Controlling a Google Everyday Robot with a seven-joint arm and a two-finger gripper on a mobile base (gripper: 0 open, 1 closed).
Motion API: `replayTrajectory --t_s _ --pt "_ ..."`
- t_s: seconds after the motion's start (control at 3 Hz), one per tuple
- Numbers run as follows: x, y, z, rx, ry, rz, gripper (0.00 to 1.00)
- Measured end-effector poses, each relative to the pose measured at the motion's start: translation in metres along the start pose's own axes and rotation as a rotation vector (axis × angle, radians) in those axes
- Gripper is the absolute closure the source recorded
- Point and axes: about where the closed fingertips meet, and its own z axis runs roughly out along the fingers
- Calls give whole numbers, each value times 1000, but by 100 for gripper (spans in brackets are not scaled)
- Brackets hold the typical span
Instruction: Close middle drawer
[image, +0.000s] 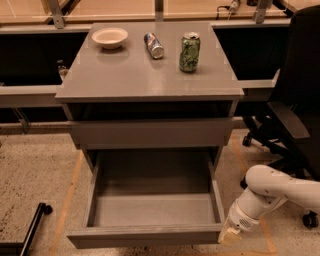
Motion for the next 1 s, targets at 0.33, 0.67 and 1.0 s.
replayTrajectory --t_s 0.33,0.67,1.0 --pt "24 -8 27 -36 9 106 100" --pt "27 -7 32 -45 11 117 100" --pt "26 -9 37 -46 28 127 100"
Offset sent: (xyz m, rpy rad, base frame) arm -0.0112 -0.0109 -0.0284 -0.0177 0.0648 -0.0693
